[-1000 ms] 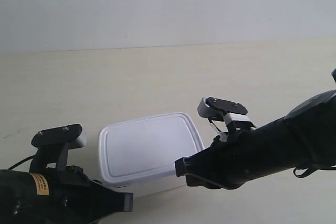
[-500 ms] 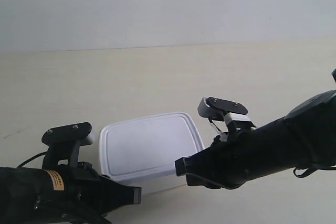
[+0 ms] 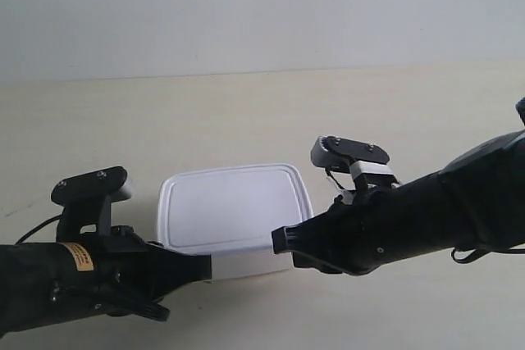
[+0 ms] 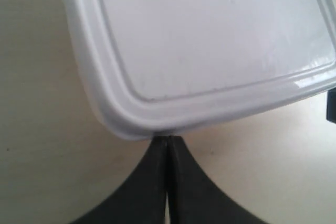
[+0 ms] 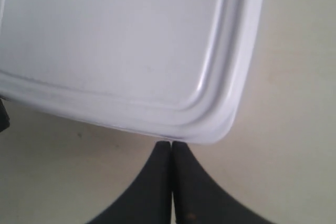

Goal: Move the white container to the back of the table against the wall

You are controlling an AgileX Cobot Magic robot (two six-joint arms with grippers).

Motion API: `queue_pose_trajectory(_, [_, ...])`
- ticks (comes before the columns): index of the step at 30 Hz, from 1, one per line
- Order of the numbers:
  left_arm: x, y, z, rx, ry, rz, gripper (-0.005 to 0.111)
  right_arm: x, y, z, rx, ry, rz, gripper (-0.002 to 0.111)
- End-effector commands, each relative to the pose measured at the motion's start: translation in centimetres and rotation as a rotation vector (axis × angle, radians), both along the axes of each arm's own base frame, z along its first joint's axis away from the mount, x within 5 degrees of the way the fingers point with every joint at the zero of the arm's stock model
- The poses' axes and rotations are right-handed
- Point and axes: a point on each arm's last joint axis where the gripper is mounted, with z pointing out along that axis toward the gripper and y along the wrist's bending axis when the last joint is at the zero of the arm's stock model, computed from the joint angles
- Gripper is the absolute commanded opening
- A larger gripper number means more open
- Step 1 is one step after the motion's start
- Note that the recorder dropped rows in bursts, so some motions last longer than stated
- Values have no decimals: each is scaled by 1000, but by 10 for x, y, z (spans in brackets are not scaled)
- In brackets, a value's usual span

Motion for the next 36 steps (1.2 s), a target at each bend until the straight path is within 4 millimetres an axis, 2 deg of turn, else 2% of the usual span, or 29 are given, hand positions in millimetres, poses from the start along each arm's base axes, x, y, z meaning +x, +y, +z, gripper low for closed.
queue_pose_trajectory(1, [8,6,2,7,-27,22,0,8,5,6,6,-38,-2,0])
queue_pose_trajectory(6, [11,8,2,18,-48,25,0,14,8,9,10,-58,0,0])
queue_pose_trajectory(15, [22,0,-8,35,-28,24,0,15,9,-9,-18,-2,-2,0])
queue_pose_trajectory(22, [30,-3,-6,27,-66,34,0,20,8,-8,-32,-23,-35,0])
queue_pose_trajectory(29, [38,0,-16,49,-61,61,0,22,6,-9,-60,-48,-50,0])
queue_pose_trajectory(36, [52,2,-13,48,-91,74,0,33,13,1,-40,-98,-34,0])
